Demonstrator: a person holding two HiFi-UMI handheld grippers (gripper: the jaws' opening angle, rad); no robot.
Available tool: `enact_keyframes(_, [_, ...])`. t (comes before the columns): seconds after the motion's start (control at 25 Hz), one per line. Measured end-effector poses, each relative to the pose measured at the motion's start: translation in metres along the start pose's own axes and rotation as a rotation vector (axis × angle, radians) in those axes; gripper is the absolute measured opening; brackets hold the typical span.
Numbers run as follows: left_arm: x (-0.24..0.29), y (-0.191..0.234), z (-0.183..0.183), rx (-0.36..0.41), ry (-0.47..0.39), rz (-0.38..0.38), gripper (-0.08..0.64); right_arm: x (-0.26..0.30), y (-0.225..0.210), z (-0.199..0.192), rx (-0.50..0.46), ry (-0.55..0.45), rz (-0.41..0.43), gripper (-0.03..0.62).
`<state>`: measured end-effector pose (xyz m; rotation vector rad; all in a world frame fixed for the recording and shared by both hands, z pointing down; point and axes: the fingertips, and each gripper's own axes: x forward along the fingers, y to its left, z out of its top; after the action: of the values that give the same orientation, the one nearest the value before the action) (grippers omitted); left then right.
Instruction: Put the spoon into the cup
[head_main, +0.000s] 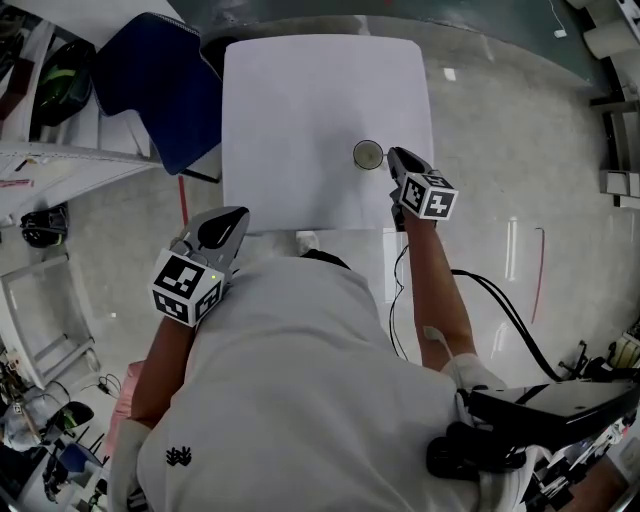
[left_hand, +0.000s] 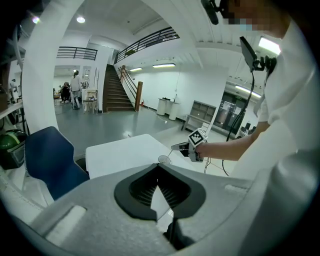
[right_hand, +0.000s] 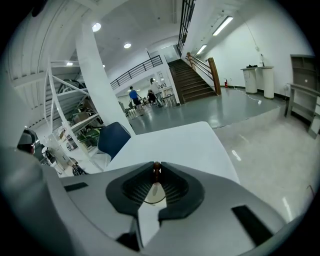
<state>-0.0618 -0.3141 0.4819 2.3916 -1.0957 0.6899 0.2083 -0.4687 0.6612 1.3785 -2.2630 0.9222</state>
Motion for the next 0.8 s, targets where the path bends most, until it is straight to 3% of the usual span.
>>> enact_keyframes(0.8, [0.002,0.01,-0.01,-0.029,0.051,0.064,0.009,0.048,-0.015,-0.036,0.036,0.043,0.029,0.051])
